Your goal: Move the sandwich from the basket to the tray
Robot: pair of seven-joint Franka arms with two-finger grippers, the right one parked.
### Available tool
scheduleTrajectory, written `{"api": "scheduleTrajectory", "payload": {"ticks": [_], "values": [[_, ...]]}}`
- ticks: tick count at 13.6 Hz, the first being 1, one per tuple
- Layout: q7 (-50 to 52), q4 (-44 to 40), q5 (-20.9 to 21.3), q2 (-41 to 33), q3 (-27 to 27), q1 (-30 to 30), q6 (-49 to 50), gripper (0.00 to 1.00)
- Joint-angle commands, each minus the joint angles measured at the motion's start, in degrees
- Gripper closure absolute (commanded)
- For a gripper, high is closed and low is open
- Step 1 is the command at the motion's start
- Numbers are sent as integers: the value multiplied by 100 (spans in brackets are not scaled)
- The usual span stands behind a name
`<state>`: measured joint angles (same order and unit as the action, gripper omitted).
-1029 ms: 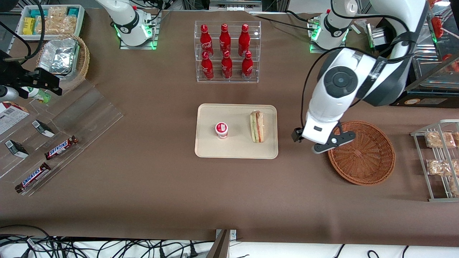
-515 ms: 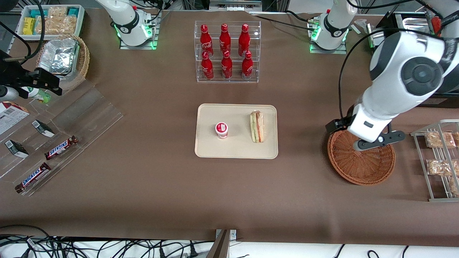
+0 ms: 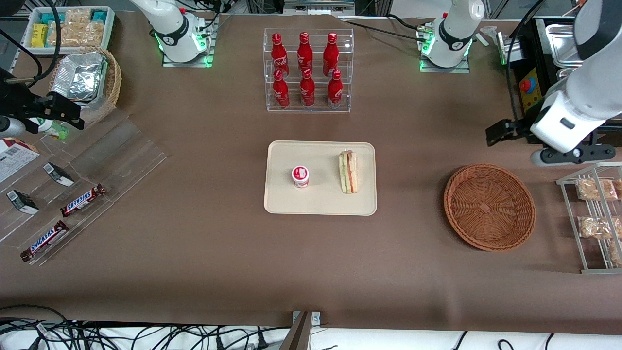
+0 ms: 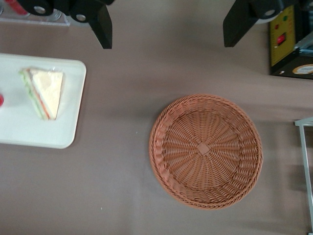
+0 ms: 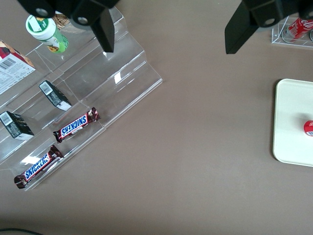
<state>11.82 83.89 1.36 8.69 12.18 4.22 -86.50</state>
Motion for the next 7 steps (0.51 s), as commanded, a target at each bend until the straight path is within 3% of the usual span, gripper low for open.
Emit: {"api": "scheduleTrajectory", "payload": {"ticks": [1,7], "values": [[-722,207,-215,-377,-320,-158,203,0],[-1374,198,-356,-413,-453,-79,441,0]]}}
